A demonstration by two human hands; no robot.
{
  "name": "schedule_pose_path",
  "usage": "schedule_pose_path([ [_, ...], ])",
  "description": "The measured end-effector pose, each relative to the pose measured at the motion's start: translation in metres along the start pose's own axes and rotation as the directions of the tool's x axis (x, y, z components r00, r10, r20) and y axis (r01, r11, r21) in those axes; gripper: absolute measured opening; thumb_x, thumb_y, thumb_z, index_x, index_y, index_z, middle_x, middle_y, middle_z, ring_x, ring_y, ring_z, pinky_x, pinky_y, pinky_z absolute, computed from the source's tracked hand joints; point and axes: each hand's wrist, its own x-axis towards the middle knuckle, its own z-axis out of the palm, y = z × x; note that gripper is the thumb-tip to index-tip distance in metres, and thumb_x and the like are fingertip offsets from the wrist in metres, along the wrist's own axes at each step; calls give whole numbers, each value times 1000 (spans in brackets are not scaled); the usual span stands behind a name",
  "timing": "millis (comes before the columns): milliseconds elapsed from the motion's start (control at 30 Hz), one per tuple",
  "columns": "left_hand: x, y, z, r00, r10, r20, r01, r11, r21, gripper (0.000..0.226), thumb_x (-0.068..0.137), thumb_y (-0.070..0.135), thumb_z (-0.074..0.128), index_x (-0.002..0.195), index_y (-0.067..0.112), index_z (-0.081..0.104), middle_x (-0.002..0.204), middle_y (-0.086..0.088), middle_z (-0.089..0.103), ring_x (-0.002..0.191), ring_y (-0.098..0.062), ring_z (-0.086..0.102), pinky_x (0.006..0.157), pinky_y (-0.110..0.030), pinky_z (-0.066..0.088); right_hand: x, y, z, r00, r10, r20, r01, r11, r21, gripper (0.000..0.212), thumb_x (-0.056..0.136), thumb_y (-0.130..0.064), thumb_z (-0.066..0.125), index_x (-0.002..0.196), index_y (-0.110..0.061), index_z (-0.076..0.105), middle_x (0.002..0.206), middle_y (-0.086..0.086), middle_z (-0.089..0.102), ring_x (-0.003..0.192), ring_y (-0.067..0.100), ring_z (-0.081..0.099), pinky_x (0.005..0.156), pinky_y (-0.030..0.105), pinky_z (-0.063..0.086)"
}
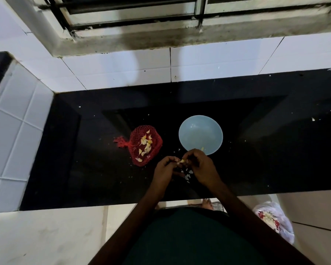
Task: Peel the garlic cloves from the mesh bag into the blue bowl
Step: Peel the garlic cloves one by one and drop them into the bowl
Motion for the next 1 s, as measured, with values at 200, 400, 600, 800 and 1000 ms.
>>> schedule_pose_path([
  [200,3,-1,-6,997,74,-20,-70,986,151,29,104,36,54,103,13,72,91,-9,77,77,-27,76,73,-39,62,1,-4,-4,990,-142,0,141,986,-88,30,85,13,63,94,-15,68,97,-5,65,95,7,65,83,26,54],
  [400,4,-7,-13,970,230,73,-241,946,216,14,100,18,63,101,10,74,92,-8,78,80,-29,76,83,-49,62,-1,-11,-2,1000,4,9,-5,993,118,17,88,-3,73,92,-18,66,92,-2,72,92,16,72,84,36,59],
  [600,-1,-4,-6,969,241,64,-248,952,178,14,102,18,60,99,12,72,93,-10,76,80,-29,75,76,-35,62,-2,-12,-2,1000,27,10,-28,990,141,18,88,2,71,92,-15,64,90,0,71,90,16,70,84,34,58],
  [800,-1,-7,-9,965,254,58,-259,959,116,13,100,8,61,104,1,70,96,-12,77,80,-22,75,75,-31,61,-2,-8,-3,997,-67,25,67,997,-32,16,89,-12,75,102,-20,74,101,-6,66,98,6,67,88,19,52],
  [1000,-3,-6,-9,968,241,70,-242,970,11,15,92,0,69,107,-3,68,104,-17,76,90,-25,75,77,-31,61,-1,-5,-6,994,-98,-37,93,988,-124,13,86,-8,77,96,-16,78,95,-4,69,96,2,64,86,10,45],
])
